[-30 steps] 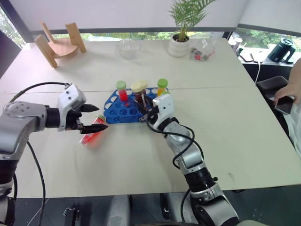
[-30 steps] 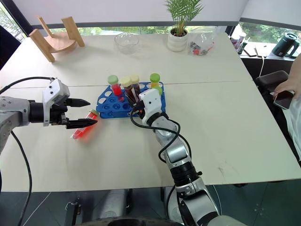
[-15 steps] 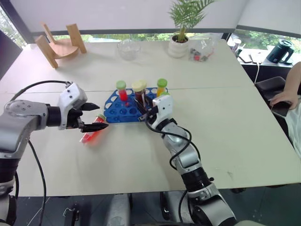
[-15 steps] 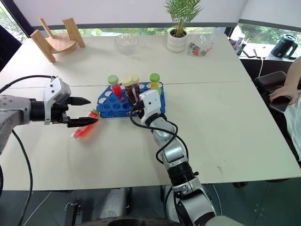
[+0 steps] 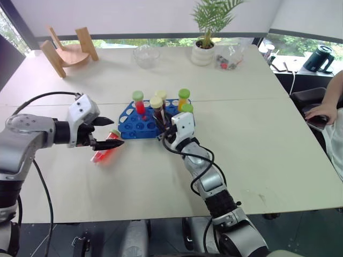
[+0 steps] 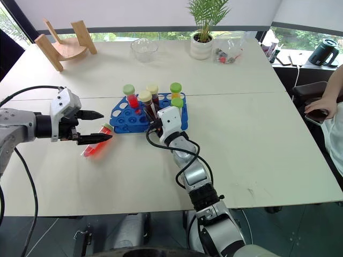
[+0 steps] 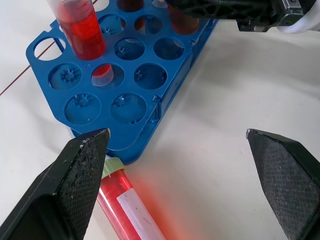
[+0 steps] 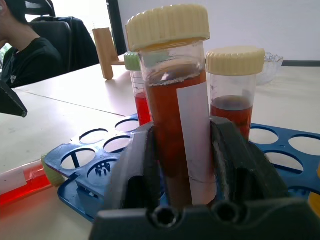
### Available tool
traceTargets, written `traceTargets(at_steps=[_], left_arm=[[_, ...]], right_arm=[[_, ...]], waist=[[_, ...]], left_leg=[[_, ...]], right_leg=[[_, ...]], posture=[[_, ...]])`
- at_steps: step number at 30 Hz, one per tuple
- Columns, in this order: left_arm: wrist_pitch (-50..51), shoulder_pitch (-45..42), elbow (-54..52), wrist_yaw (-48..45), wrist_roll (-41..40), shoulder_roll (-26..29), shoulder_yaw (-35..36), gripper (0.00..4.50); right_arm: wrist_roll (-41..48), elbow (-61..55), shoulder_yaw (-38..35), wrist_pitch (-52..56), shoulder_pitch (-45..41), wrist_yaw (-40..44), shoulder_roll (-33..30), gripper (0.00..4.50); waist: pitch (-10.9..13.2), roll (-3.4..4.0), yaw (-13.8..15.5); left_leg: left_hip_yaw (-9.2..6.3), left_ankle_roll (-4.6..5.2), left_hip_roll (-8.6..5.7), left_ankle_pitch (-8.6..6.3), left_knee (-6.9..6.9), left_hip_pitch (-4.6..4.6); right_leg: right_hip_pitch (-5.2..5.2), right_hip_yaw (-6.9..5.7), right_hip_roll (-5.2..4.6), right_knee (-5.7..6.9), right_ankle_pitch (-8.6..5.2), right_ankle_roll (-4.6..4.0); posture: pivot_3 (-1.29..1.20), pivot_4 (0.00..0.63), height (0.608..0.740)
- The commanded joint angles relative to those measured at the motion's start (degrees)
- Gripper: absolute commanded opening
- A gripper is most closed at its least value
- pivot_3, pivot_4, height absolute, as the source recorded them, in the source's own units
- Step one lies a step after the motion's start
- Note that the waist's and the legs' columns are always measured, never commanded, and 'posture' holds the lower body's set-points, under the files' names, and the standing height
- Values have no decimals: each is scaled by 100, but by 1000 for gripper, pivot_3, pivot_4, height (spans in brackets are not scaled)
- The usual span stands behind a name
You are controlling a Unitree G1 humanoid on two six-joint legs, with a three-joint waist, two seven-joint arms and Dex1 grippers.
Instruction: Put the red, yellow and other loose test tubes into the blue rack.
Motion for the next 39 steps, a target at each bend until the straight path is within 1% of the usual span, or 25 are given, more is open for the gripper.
traceTargets(at_steps=[1, 2, 3, 5, 7, 10, 12, 13, 14, 16, 19, 20, 22, 27, 29, 31, 33, 35, 36, 39], left_arm=[[-49, 4, -49, -26, -46, 80, 211, 4500], [-53, 3, -38, -37, -57, 100, 249, 4500], [-34, 0, -16, -6, -59, 125, 316, 4500], [83, -112, 91, 170, 15, 185, 401, 4500], [278, -272, 232, 197, 80, 346, 325, 4500], [472, -620, 515, 85, 261, 628, 14, 4500], [683, -949, 735, 5, 506, 823, -361, 4500], [922, -1203, 809, -138, 643, 942, -693, 4500], [1298, -1614, 1014, -185, 822, 889, -1109, 4500], [1854, -2232, 1269, -405, 1050, 786, -1809, 4500], [2397, -2994, 1711, -867, 1263, 505, -2693, 4500], [2554, -3213, 1894, -962, 1352, 400, -2948, 4500], [2498, -3550, 2346, -1100, 1693, 184, -3465, 4500], [2556, -4091, 3459, -1397, 2175, -347, -4252, 4500], [2523, -4156, 3676, -1613, 2295, -434, -4492, 4500], [2273, -4099, 3711, -1745, 2472, -475, -4684, 4500], [2276, -4094, 3893, -1687, 2568, -669, -4719, 4500], [2175, -4083, 4072, -1598, 2657, -890, -4670, 3968], [2129, -4067, 4120, -1583, 2690, -967, -4647, 3627], [2083, -4014, 4257, -1547, 2782, -1144, -4579, 2129]], right_arm=[[16, -628, 30, 10, 74, 119, -86, 3832], [30, -788, 37, 51, 103, 174, -133, 4316], [79, -1076, 51, 144, 141, 278, -205, 4316], [386, -2000, 70, 628, 195, 666, -424, 4316], [724, -2832, 96, 1283, 194, 1058, -692, 4316], [1696, -3994, -143, 2684, 149, 1664, -1291, 4316], [2389, -4585, -360, 3466, 99, 2107, -1849, 4316], [2910, -4839, -561, 3940, 70, 2477, -2285, 4316], [3522, -5042, -767, 4464, 7, 2980, -2847, 4316], [4384, -5247, -977, 5132, -116, 3656, -3653, 4316], [5062, -5382, -915, 5629, -285, 4313, -4459, 4316], [5152, -5396, -878, 5661, -320, 4442, -4592, 4316], [5174, -5383, -751, 5693, -435, 4566, -4758, 4316], [4963, -5225, -535, 5593, -630, 4460, -4709, 4316], [4832, -5183, -494, 5505, -634, 4326, -4639, 4316], [4770, -5145, -552, 5435, -585, 4180, -4583, 4316], [4771, -5171, -599, 5423, -568, 4037, -4527, 4316], [4719, -5178, -596, 5397, -574, 3916, -4483, 4407], [4688, -5174, -580, 5381, -582, 3876, -4472, 4407], [4618, -5136, -557, 5337, -590, 3814, -4481, 4407]], waist=[[0, 1, 6], [0, 1, 7], [0, 1, 6], [0, 1, 7], [1, 1, 9], [-1, -2, 14], [0, 0, 19], [0, 0, 22], [1, 0, 40], [3, 3, 82], [3, 2, 58], [3, 1, 51], [3, 2, 16], [4, 2, -64], [4, 2, -64], [4, 2, -59], [4, 2, -26], [3, 2, 18], [3, 2, 34], [3, 3, 43]], left_leg=[[0, 0, 0, 0, 0, 0], [0, 0, 0, 0, 0, -1], [0, 0, 0, 0, 0, -1], [0, 0, 0, 0, 1, -1], [-2, 0, 0, 0, 1, -1], [-7, 1, 0, 0, 2, -2], [-8, 1, 0, 0, 5, 0], [-8, 1, 0, 0, 7, 0], [-6, 1, -2, 0, 7, 1], [-15, 1, -9, 0, 17, 0], [-20, 6, -9, -2, 17, 11], [-22, 10, -7, -4, 16, 12], [-29, 12, -7, -5, 14, 9], [-28, 18, -6, -7, 13, 1], [-28, 18, -6, -7, 13, -2], [-27, 18, -7, -8, 13, -6], [-27, 18, -7, -8, 13, -10], [-27, 18, -7, -8, 15, -9], [-27, 18, -8, -8, 17, -7], [-27, 18, -11, -8, 22, -4]], right_leg=[[0, 0, 0, 0, 0, 0], [0, 0, 0, 0, 0, 0], [0, 0, 0, 0, 0, 0], [0, 0, 0, 0, 0, 0], [0, -1, 0, 0, 0, 0], [1, -4, 2, 1, 0, 0], [6, -5, 2, -1, 0, 0], [7, -6, 2, 0, 0, 0], [7, -4, 1, 0, 0, 0], [22, -11, -1, -4, -1, 1], [39, -10, 3, -13, -2, 1], [40, -10, 7, -14, -3, 0], [38, -14, 9, -13, -4, -1], [21, -12, 11, -11, -4, -1], [18, -12, 11, -10, -5, -2], [15, -12, 9, -11, -6, -1], [12, -12, 8, -10, -6, -1], [13, -12, 7, -10, -6, 0], [17, -12, 6, -9, -6, 0], [25, -13, 2, -8, -5, 1]], posture=[[0, 150, 740], [0, 150, 740], [0, 150, 740], [0, 150, 740], [0, 150, 740], [0, 150, 740], [0, 150, 740], [0, 150, 740], [0, 150, 740], [0, 150, 740], [0, 150, 740], [0, 150, 740], [0, 150, 740], [0, 150, 740], [0, 150, 740], [0, 150, 740], [0, 150, 740], [0, 150, 740], [0, 150, 740], [0, 150, 740]])
